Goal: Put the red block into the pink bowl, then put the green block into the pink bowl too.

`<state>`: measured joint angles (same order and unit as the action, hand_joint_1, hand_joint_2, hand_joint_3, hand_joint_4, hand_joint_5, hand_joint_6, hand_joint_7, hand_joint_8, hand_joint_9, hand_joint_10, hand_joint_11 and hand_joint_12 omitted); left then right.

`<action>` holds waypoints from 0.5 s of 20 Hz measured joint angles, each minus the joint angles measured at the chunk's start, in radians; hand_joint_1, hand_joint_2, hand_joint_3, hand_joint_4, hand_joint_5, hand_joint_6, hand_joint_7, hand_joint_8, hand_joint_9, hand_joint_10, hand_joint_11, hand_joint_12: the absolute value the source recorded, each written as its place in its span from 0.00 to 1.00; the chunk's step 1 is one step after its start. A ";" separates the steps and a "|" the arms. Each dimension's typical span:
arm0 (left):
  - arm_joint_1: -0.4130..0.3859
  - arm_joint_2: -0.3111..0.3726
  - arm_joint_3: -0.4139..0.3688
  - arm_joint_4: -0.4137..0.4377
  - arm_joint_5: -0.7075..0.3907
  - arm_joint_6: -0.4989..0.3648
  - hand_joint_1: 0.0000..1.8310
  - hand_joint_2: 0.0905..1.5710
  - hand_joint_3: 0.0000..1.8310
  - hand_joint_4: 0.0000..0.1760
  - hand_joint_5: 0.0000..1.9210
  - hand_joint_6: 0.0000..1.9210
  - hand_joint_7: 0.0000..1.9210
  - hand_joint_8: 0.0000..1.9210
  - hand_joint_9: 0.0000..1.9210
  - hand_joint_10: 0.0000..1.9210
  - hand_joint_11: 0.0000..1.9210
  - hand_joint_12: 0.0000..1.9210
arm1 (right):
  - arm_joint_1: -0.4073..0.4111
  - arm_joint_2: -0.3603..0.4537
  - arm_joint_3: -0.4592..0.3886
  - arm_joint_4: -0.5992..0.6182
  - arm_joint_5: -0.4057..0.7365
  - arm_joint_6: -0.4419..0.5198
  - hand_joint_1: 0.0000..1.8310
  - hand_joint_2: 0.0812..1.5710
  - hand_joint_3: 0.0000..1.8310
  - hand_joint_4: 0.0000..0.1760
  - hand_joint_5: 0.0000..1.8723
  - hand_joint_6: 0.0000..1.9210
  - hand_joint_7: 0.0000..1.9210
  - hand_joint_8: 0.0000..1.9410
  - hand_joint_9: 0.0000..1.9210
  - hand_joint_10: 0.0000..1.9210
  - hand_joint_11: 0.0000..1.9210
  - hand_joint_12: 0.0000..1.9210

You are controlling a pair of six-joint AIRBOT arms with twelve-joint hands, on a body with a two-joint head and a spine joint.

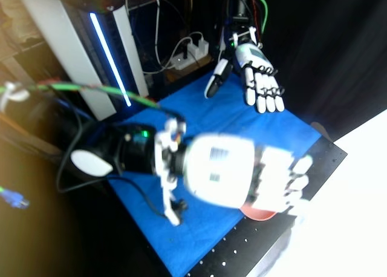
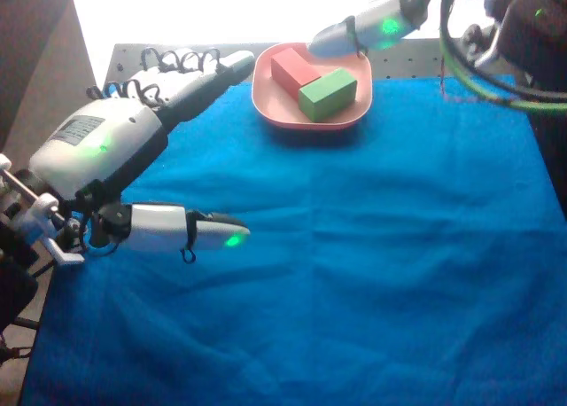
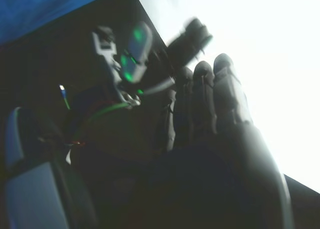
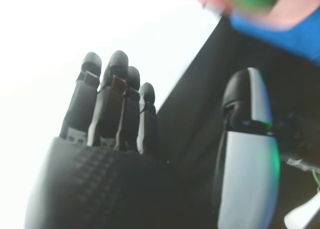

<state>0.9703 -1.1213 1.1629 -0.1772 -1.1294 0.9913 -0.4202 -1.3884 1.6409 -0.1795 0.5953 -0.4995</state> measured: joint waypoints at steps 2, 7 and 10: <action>0.000 0.023 0.014 -0.010 0.004 -0.001 0.44 0.45 0.00 0.16 0.03 0.00 0.13 0.01 0.12 0.01 0.02 0.01 | 0.048 0.058 -0.047 -0.052 -0.001 0.002 0.59 0.51 0.00 0.77 0.09 0.00 0.23 0.00 0.29 0.00 0.22 0.05; -0.022 0.087 0.025 -0.064 -0.007 0.000 0.46 0.47 0.00 0.19 0.07 0.00 0.15 0.01 0.16 0.01 0.08 0.03 | 0.090 0.210 -0.159 -0.072 0.005 -0.045 0.54 0.47 0.00 0.79 0.09 0.00 0.23 0.00 0.24 0.00 0.20 0.04; -0.022 0.142 0.000 -0.104 -0.065 0.021 0.48 0.44 0.00 0.25 0.08 0.00 0.19 0.01 0.21 0.01 0.10 0.03 | 0.094 0.325 -0.255 -0.072 -0.002 -0.104 0.55 0.48 0.00 0.67 0.08 0.00 0.23 0.00 0.22 0.00 0.18 0.03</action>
<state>0.9485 -0.9791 1.1629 -0.2813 -1.1942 1.0122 -0.3264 -1.0634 1.3857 -0.2516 0.5934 -0.6033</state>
